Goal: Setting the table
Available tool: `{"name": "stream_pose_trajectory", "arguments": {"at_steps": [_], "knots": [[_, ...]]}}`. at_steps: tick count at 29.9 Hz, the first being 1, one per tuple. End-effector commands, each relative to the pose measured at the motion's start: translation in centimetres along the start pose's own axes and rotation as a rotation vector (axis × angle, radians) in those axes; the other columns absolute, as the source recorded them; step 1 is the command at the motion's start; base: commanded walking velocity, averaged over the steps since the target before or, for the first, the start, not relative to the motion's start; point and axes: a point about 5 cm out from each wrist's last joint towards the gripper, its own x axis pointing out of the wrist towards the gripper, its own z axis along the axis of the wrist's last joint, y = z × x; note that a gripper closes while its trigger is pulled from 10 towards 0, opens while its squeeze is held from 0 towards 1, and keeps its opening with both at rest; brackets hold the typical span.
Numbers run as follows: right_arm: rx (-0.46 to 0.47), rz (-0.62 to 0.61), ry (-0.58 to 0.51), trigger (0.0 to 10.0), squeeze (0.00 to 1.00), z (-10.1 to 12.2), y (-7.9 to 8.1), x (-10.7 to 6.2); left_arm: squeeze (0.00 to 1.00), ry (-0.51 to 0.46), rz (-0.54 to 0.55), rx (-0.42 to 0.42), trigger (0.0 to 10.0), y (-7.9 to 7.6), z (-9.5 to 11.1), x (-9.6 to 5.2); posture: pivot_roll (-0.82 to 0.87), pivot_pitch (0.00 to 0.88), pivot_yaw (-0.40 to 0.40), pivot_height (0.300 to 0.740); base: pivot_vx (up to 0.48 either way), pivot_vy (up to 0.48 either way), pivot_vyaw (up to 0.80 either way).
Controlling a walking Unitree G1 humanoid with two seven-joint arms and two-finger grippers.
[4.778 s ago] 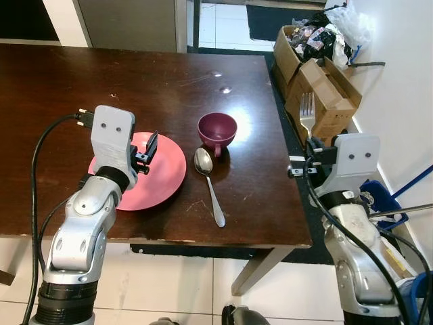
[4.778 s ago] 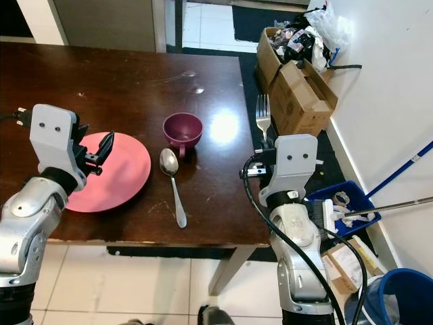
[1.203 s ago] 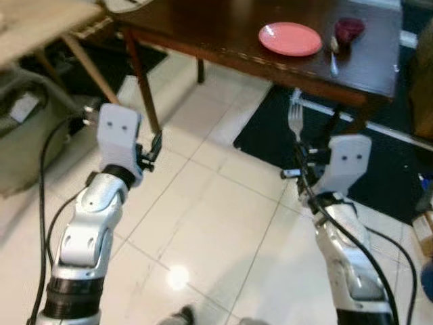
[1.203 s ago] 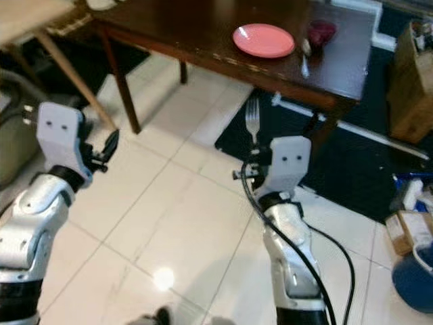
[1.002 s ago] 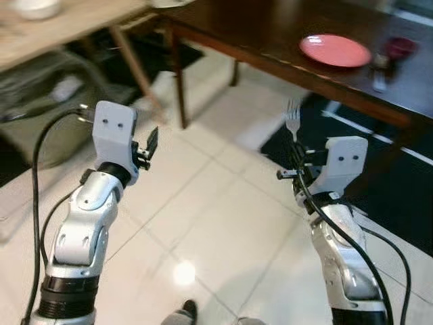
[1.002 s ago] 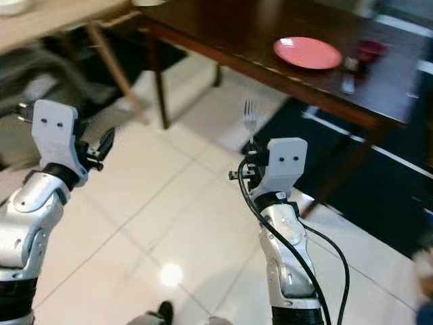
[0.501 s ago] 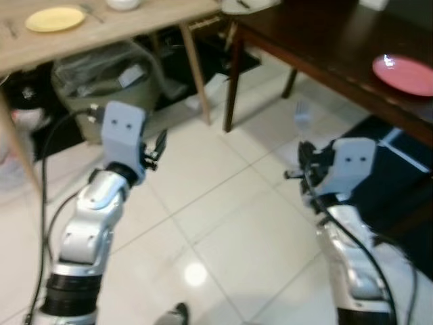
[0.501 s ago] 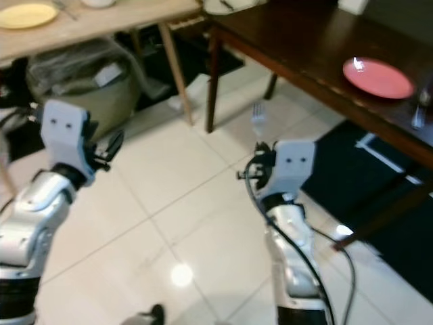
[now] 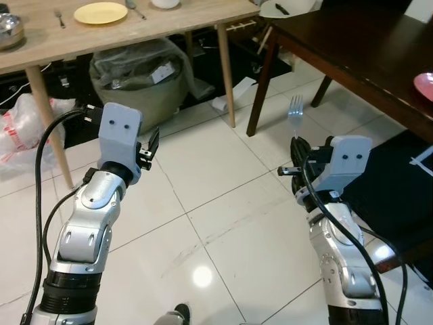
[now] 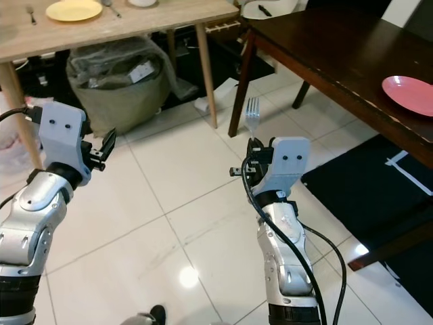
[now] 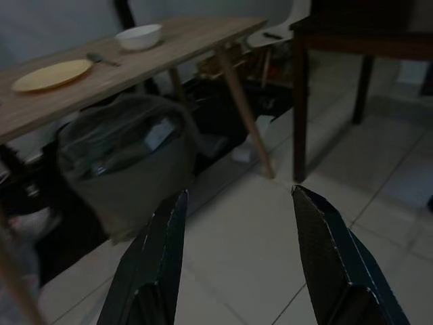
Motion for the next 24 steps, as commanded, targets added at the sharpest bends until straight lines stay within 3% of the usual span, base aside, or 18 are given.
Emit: {"name": "stream_pose_trajectory", "arguments": {"at_steps": [1,13,24], "knots": [[0.003,0.001,-0.002,10.0,0.0,-0.1,0.0,0.0,0.0,0.008,0.015,0.02,10.0,0.4,-0.3,0.1,-0.08,0.022,0.047,0.74,0.48,0.0,0.0],[0.002,-0.002,-0.011,10.0,0.0,0.0,0.0,-0.1,0.0,0.005,0.01,0.019,10.0,0.3,-0.3,0.1,-0.08,0.027,0.05,0.74,0.48,0.0,0.0],[0.019,-0.083,-0.037,10.0,0.0,0.3,-1.3,0.0,0.0,0.0,0.008,0.019,10.0,0.2,-0.2,0.2,-0.08,0.034,0.052,0.74,0.48,0.0,0.0]]}}
